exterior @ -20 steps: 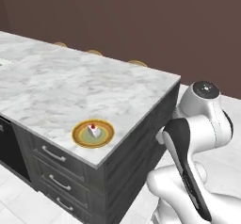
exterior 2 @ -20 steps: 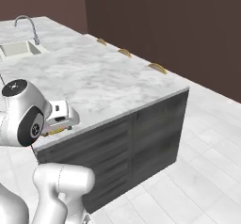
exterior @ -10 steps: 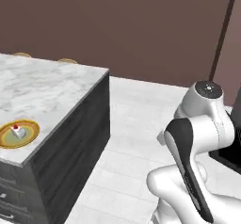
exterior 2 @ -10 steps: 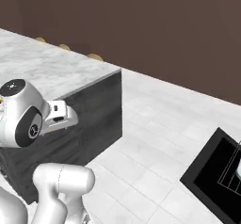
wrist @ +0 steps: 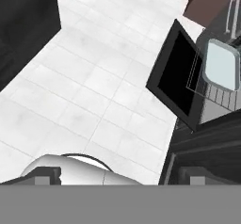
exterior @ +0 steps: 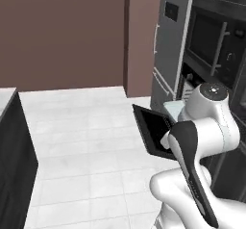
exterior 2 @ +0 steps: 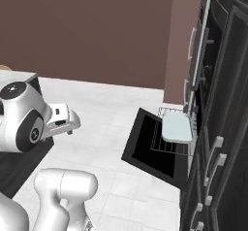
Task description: Take the baked cake out of the oven and place it on the plate for cooling. Then close the oven door.
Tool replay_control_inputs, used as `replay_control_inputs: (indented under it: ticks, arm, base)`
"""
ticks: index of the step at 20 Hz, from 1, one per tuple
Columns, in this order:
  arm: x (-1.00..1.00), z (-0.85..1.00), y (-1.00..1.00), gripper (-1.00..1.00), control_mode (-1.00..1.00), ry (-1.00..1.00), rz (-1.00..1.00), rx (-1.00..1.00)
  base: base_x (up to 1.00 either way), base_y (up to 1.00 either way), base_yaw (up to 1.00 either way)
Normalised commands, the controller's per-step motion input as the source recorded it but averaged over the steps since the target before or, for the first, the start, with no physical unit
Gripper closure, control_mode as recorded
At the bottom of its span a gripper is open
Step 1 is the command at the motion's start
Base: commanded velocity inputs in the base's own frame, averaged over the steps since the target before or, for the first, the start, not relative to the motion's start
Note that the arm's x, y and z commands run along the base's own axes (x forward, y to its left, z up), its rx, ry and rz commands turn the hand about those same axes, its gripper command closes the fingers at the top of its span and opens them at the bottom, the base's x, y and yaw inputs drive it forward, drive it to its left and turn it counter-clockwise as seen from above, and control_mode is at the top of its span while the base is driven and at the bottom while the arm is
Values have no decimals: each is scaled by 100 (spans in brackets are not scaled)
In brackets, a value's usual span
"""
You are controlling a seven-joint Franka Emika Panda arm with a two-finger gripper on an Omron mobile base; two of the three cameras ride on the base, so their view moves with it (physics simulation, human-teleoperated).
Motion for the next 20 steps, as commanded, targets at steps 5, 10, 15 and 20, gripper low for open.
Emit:
replay_control_inputs:
  ticks: [5, 10, 15, 20]
  arm:
    - [0, 0, 0, -100, 100, 0, 0, 0]
    - [0, 0, 0, -100, 100, 0, 0, 0]
    - [0, 0, 0, -100, 100, 0, 0, 0]
    - [0, 0, 0, -100, 100, 0, 0, 0]
  base:
    - [78, -16, -46]
    - [97, -19, -29]
    - [55, -36, -17]
    - [6, -43, -7]
